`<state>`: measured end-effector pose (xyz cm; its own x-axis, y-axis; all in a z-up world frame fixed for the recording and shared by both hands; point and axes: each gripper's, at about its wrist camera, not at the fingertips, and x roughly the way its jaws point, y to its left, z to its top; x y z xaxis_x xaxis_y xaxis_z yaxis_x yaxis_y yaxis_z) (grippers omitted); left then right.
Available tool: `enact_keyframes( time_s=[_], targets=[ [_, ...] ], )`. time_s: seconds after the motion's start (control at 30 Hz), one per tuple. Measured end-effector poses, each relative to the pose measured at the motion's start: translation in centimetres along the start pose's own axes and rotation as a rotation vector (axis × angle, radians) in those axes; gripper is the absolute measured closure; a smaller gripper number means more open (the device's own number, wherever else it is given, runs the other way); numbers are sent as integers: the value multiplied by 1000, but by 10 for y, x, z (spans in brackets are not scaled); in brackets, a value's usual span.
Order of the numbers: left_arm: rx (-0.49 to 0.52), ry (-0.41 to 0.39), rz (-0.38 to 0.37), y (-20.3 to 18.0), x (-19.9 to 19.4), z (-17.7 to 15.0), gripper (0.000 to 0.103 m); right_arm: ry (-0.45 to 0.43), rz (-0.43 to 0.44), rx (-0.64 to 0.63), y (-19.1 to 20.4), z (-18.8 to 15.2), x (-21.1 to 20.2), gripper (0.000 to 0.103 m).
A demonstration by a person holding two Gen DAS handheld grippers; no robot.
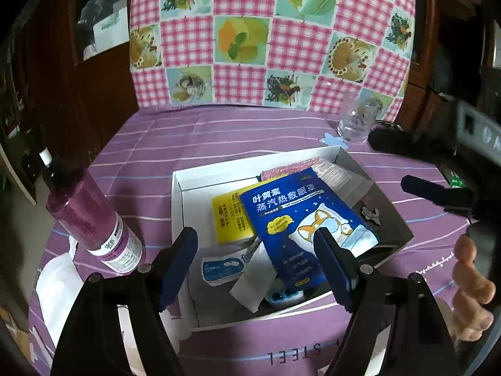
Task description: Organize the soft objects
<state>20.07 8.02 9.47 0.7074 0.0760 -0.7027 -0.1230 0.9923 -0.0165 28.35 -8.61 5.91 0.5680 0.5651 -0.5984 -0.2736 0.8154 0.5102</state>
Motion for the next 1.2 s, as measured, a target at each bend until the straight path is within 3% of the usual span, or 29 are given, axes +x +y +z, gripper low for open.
enact_keyframes(
  time_s=[0.03, 0.13, 0.27, 0.37, 0.43, 0.5, 0.57, 0.63, 0.8, 0.93, 1.1, 1.2],
  targets=[
    [3, -7, -2, -1, -2, 0, 26, 32, -15, -18, 1, 0, 1, 16],
    [7, -19, -5, -3, -6, 2, 26, 116, -12, -50, 3, -2, 3, 20],
    [0, -30, -4, -4, -9, 3, 26, 213, -70, -127, 8, -11, 10, 25],
    [-13, -37, -6, -3, -10, 5, 26, 265, -56, -173, 13, -17, 16, 46],
    [-16, -35, 6, -3, -9, 5, 25, 328, -16, -184, 15, -22, 25, 65],
    [12, -20, 31, -6, -5, 4, 24, 364, 26, -163, 14, -25, 34, 73],
    [31, -18, 60, -8, -2, 2, 24, 376, 26, -142, 11, -29, 47, 75],
    [35, -27, 67, -10, 1, 0, 24, 360, 29, -123, 5, -32, 60, 78],
    [-32, -36, 33, -2, 11, -3, 23, 262, 129, -38, -8, -35, 69, 80],
    [-15, -5, 36, -5, 27, -9, 23, 234, 127, -10, -9, -35, 63, 83],
    [39, 74, 68, -12, 54, -18, 24, 112, 34, -81, 3, -18, 28, 82],
    [5, 95, 101, -9, 65, -23, 27, 57, -105, -84, -2, -13, 24, 82]
  ],
)
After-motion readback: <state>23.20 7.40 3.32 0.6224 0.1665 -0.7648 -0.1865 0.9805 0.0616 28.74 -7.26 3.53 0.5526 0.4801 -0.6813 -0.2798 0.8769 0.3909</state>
